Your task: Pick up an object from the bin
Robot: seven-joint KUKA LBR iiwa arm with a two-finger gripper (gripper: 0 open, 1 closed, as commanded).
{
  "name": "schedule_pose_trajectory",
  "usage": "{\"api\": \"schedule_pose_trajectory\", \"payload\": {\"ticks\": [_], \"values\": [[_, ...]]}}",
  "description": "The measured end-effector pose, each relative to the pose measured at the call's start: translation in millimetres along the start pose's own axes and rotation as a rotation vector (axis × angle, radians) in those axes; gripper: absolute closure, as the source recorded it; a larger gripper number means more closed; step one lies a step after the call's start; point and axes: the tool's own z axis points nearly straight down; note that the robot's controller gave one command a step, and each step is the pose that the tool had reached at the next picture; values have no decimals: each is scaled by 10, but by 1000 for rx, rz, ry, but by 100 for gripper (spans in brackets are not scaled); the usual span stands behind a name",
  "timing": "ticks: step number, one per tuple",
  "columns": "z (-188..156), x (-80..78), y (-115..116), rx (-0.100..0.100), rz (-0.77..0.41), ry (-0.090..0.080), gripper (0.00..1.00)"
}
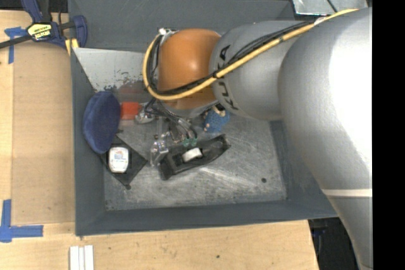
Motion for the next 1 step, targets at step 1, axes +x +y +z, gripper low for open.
{"api": "schedule_pose_trajectory", "payload": {"ticks": [1], "values": [[80, 208, 430, 3, -324, -12, 0]]}}
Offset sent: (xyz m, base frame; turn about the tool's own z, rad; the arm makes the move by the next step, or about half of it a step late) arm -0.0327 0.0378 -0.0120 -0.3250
